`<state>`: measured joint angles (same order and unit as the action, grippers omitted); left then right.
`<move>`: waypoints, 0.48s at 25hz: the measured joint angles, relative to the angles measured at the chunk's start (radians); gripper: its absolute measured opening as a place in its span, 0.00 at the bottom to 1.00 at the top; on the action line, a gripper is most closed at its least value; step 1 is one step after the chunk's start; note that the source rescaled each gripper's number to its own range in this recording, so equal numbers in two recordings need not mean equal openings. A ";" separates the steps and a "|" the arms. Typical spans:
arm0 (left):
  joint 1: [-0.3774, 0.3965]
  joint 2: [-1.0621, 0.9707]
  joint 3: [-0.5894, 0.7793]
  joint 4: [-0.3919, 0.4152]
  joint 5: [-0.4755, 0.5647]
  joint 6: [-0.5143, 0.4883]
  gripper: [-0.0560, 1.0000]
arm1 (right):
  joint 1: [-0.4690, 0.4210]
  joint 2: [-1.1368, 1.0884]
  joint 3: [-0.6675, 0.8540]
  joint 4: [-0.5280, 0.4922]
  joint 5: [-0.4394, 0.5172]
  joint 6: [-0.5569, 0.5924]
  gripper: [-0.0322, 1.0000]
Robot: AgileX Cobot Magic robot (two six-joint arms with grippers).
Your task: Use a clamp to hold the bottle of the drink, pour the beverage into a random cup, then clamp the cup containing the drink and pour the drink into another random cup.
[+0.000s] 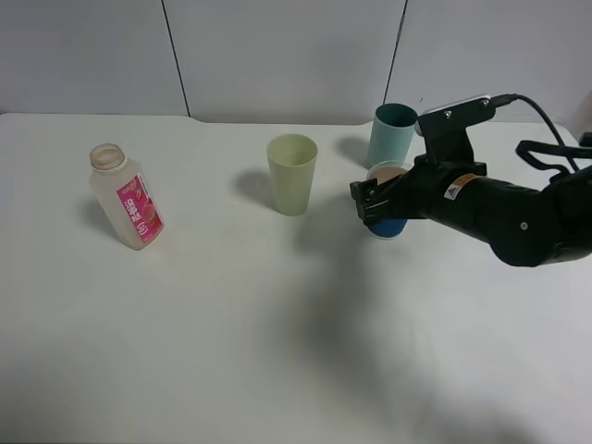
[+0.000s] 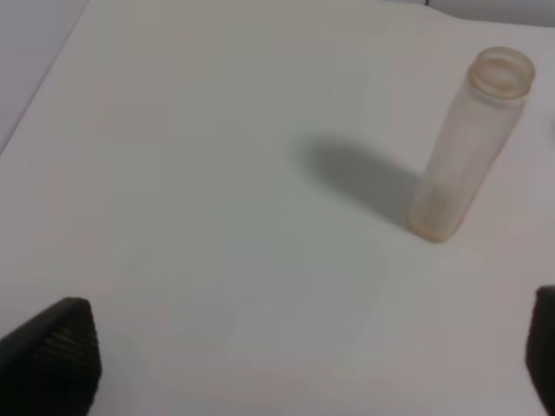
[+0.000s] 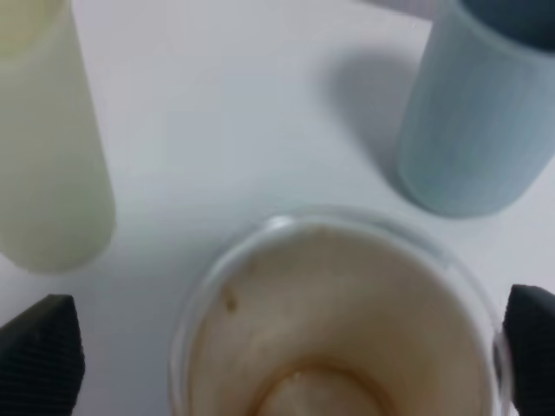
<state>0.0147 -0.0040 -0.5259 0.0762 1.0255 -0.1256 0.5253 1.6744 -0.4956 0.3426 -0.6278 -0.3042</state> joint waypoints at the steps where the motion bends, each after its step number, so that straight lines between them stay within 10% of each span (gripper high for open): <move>1: 0.000 0.000 0.000 0.000 0.000 0.000 1.00 | 0.000 -0.026 0.000 0.003 0.011 -0.010 0.84; 12: 0.000 0.000 0.000 0.000 0.000 0.000 1.00 | -0.055 -0.287 0.000 0.041 0.070 -0.109 0.84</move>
<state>0.0147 -0.0040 -0.5259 0.0762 1.0255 -0.1256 0.4702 1.3874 -0.4958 0.3838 -0.5582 -0.4129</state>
